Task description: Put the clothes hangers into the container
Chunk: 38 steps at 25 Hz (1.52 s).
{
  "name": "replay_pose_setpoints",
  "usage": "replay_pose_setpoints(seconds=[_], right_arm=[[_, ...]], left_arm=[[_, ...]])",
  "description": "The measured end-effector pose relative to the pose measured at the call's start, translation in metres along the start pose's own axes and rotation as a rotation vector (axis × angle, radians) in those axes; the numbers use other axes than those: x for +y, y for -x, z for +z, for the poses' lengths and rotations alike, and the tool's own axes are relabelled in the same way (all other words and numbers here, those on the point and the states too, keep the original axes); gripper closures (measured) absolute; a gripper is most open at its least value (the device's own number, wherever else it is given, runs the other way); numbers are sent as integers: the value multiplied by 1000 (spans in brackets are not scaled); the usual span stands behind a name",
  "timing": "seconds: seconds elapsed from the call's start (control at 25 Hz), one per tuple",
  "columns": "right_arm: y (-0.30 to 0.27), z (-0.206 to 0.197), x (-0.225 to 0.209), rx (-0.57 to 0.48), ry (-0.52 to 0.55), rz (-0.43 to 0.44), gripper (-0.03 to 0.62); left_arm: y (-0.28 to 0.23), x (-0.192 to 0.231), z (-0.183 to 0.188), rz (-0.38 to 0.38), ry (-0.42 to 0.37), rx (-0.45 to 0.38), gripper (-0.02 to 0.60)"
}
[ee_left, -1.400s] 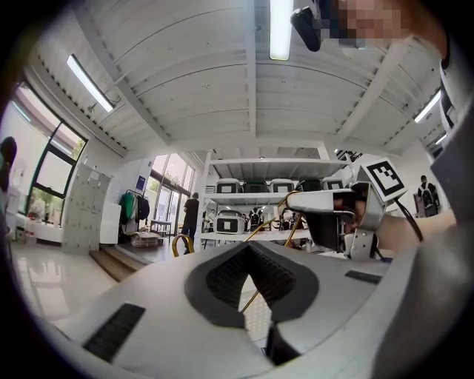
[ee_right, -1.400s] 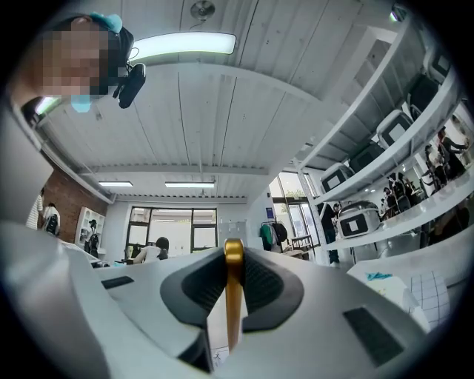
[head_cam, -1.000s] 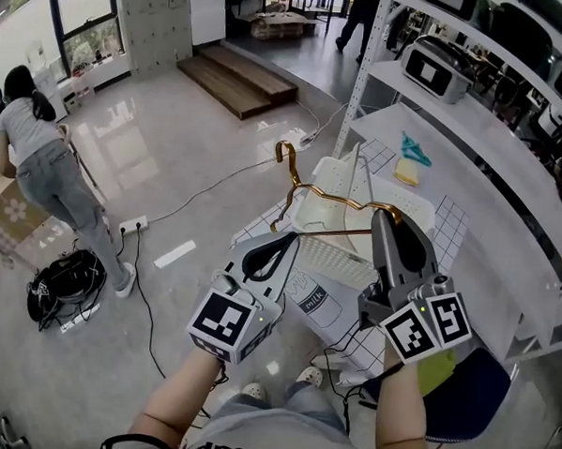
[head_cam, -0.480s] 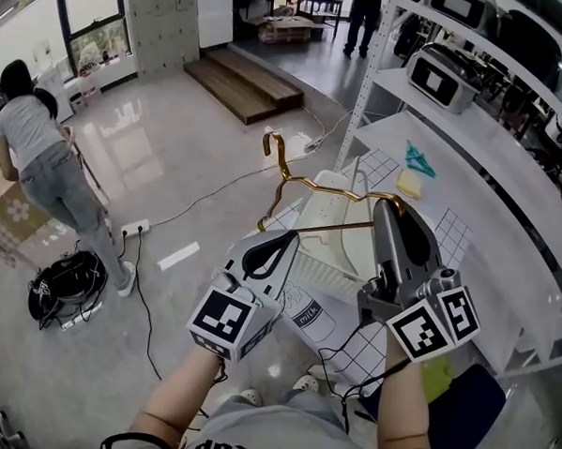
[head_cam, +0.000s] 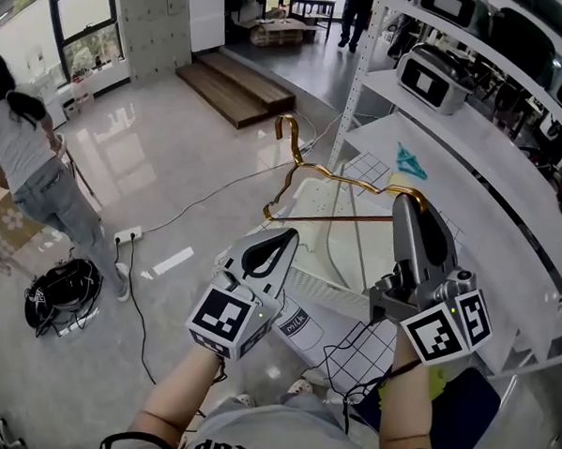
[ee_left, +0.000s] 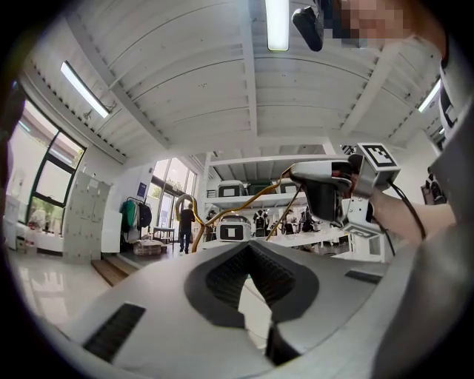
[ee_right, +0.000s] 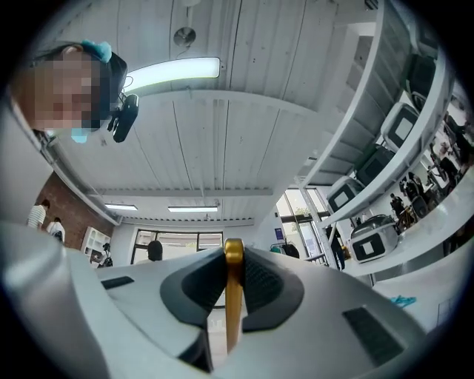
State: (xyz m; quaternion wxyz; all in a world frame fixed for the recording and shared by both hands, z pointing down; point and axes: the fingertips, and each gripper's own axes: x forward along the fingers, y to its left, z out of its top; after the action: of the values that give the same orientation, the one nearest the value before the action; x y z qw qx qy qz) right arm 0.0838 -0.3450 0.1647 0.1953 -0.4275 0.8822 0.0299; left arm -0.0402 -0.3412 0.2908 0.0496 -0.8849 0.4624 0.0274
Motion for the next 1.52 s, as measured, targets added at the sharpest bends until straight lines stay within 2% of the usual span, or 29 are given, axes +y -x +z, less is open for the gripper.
replay_pose_setpoints(seconds=[0.24, 0.44, 0.6, 0.88, 0.96, 1.52], right_arm=[[13, 21, -26, -45, -28, -26, 545], [24, 36, -41, -64, 18, -58, 546], [34, 32, -56, -43, 27, -94, 546], [52, -5, -85, 53, -8, -158, 546], [56, -18, -91, 82, -21, -168, 545], [74, -91, -119, 229, -119, -177, 545]], left_arm=[[-20, -10, 0, -24, -2, 6, 569], [-33, -18, -4, -40, 9, 19, 569], [-41, -29, -4, -62, 17, 25, 569], [-51, -46, -12, -81, 13, 52, 569], [-53, -48, -11, -82, 11, 37, 569], [-64, -61, -36, -63, 27, 95, 569]])
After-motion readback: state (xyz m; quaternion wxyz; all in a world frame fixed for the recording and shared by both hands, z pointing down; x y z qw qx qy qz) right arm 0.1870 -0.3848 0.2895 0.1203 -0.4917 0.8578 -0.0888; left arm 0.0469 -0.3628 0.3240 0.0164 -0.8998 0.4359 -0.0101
